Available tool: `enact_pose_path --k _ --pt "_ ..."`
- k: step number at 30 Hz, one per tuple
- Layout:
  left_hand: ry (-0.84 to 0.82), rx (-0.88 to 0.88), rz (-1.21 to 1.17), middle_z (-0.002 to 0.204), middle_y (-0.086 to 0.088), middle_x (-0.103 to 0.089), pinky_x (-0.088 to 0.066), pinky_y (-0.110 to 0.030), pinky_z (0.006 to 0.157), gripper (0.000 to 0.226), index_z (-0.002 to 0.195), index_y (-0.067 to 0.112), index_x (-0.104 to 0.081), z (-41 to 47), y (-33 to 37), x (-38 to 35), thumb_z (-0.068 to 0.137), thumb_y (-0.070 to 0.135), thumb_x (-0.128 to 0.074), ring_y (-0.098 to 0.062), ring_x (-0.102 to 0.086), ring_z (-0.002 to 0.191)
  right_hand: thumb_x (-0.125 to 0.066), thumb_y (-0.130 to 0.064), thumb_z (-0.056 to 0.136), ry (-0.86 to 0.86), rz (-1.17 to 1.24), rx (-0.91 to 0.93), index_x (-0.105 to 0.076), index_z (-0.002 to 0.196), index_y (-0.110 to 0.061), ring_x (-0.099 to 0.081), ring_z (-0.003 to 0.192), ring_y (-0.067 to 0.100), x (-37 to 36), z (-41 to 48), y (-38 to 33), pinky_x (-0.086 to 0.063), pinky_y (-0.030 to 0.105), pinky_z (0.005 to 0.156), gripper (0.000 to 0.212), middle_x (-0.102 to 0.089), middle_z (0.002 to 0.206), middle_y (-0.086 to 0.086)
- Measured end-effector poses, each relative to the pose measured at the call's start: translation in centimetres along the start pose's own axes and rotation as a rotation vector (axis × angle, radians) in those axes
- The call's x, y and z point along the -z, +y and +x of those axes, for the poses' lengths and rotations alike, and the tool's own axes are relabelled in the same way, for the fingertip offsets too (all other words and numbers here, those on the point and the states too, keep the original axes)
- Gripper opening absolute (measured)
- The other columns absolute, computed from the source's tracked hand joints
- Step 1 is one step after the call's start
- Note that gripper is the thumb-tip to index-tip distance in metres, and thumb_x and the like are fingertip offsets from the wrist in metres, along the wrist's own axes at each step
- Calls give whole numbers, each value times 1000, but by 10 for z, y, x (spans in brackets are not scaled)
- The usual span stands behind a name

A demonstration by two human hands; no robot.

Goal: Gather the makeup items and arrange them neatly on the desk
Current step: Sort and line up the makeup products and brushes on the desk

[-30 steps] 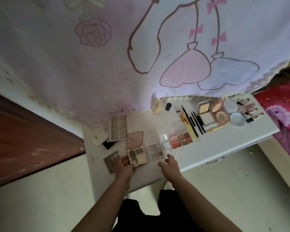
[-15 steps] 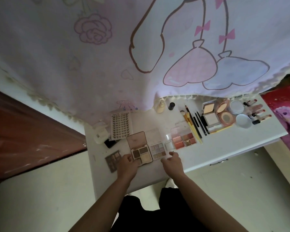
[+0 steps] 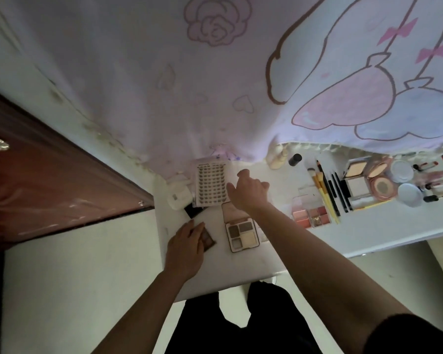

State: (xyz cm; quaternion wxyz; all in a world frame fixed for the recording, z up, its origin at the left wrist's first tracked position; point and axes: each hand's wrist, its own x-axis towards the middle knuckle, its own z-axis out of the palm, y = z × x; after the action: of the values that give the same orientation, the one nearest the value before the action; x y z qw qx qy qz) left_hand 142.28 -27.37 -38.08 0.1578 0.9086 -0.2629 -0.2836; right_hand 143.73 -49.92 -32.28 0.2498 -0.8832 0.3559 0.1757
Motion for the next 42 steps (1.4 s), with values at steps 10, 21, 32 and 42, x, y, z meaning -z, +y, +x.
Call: enact_pose_path --k 10,21,32,42 --pt "6 -16 36 151 -5 -40 -38 -44 104 51 145 28 -46 6 -22 17 95 21 -45 -28 -36 137 -53 -42 94 -154 132 -168 -55 94 -17 -57 86 22 -4 19 -26 -37 40 94 25 -63 86 -1" --pt "192 -168 262 150 -19 -39 -46 -50 95 56 142 18 -49 42 -16 30 89 32 -61 -40 -38 136 -58 -35 96 -188 640 -319 -67 111 -2 -64 84 24 25 20 1 -45 29 61 37 -72 105 11" --pt "190 -120 317 154 -13 -37 -49 -47 91 50 138 21 -54 15 -35 23 88 28 -52 -35 -33 143 -50 -27 95 -216 743 -383 -62 104 -3 -49 55 20 28 -3 10 -36 29 51 29 -75 85 15" --pt "122 -137 53 156 -6 -36 -43 -49 107 40 127 12 -62 9 -43 19 92 16 -44 -29 -24 148 -41 -31 105 -82 1041 -234 -61 125 -18 -68 98 22 12 -66 18 -52 31 67 31 -72 106 2"
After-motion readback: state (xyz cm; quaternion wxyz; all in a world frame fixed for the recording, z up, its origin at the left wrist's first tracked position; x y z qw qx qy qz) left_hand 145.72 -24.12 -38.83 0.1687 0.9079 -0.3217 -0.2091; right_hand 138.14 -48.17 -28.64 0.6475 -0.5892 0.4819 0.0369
